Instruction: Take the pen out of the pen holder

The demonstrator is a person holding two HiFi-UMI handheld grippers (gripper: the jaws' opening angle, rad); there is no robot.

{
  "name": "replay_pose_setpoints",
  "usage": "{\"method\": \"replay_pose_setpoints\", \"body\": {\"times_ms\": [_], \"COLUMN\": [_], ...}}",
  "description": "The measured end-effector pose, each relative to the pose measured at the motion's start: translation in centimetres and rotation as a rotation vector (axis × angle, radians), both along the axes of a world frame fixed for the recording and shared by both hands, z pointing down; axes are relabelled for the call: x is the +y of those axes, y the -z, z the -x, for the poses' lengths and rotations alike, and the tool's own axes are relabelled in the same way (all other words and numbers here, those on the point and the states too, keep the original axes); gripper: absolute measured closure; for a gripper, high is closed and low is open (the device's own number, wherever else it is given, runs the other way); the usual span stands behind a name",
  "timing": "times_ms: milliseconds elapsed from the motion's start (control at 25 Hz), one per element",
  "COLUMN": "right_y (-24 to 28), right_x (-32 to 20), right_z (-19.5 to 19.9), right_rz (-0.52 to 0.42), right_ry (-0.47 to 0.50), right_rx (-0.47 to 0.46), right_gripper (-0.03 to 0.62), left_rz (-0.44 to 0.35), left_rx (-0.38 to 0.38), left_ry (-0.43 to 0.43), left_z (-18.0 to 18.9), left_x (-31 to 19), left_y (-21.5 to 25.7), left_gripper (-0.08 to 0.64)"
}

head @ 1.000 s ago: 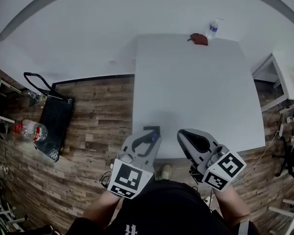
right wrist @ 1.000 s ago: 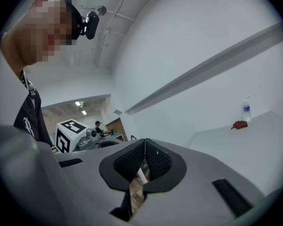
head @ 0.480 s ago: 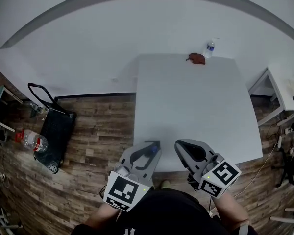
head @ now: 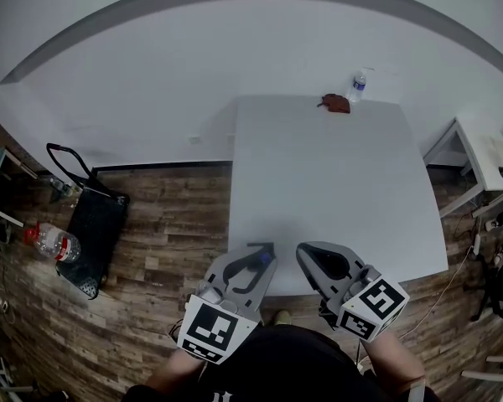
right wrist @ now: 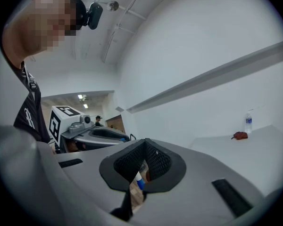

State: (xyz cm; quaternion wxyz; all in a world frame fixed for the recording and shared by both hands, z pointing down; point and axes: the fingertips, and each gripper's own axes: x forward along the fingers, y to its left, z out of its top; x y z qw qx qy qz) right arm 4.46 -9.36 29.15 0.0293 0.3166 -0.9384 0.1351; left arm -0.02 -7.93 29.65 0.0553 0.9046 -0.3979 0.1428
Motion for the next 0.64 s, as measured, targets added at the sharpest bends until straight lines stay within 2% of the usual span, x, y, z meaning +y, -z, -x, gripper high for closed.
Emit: {"method": "replay_pose_setpoints", "body": {"times_ms": [640], "right_y": [-0.17], "right_x": [-0.41], "right_z": [0.37], "right_rz": [0.003], "right_ry": [-0.003], "right_rx": [0.012], "right_gripper": [0.581], "left_rz": [0.004], "left_rx": [-0.003], "left_ry": [-0.002], "left_z": [0.29], "left_x": [-0.71], "left_y": [-0.43], "left_gripper": [0.495]}}
